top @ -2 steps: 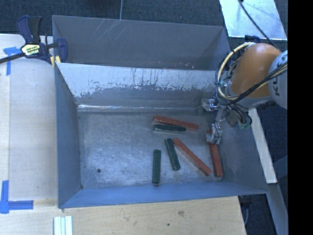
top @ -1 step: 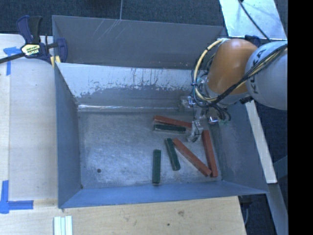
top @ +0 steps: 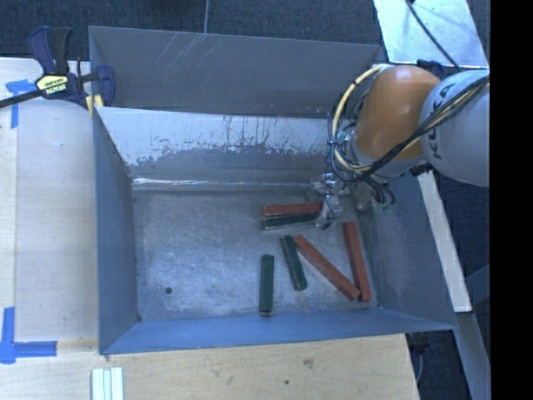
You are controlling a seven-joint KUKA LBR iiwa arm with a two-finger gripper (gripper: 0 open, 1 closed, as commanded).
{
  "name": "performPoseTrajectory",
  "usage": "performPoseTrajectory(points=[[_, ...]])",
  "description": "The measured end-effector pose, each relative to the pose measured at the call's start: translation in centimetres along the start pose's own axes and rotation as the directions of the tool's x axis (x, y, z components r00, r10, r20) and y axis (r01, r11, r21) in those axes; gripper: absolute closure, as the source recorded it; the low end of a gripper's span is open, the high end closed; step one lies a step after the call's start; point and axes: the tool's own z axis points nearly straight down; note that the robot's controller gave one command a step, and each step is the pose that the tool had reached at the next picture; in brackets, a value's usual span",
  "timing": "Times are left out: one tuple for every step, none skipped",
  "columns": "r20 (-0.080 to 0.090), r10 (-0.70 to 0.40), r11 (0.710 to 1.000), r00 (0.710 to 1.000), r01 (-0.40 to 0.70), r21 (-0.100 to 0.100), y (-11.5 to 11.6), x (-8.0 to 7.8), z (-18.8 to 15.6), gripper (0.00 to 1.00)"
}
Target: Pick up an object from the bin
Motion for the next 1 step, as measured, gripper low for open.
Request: performPoseTrajectory(points=[[0.012,-0.023,1.0,1.0,0.023,0.004,0.22,-0.18,-13.41,1.0]])
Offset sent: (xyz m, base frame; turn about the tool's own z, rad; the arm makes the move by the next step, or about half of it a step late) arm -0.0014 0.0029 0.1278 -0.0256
